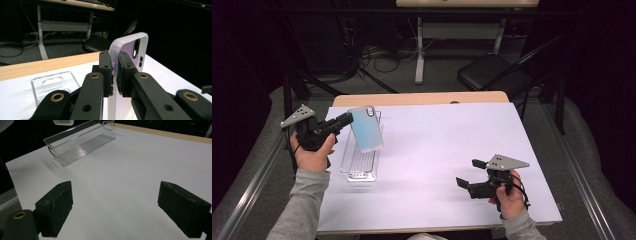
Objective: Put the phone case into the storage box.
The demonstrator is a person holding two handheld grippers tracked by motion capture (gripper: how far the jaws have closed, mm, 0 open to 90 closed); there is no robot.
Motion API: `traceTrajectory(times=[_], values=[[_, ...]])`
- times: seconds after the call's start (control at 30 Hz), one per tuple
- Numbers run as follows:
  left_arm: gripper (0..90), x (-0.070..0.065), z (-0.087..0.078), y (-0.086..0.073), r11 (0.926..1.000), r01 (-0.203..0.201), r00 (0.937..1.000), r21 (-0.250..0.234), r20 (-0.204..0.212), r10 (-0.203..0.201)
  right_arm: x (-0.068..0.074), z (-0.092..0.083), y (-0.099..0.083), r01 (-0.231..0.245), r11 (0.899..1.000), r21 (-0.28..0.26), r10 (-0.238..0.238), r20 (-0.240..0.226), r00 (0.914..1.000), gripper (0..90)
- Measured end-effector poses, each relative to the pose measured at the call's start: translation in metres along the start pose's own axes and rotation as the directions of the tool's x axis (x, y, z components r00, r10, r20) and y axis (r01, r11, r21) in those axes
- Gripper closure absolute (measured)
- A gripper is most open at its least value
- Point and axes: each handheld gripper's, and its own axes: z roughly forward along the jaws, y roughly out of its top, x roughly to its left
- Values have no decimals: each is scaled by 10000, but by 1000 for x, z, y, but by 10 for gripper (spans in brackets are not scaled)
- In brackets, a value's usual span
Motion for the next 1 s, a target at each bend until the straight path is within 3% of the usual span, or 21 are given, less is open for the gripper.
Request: traceTrajectory(times=[0.5, 0.77, 1.0], values=[[834, 22, 17, 20, 9995, -328, 9977, 42, -594, 330, -3, 3, -5, -58, 9998, 196, 57, 44, 10000, 126], [835, 30, 28, 28, 9979, -648, 9918, 56, -1098, 650, -4, 4, -6, -82, 9998, 203, 82, 25, 10000, 127], [835, 40, 39, 26, 9975, -699, 9878, 105, -1390, 707, -5, 3, -6, -97, 9998, 197, 96, 16, 10000, 131]])
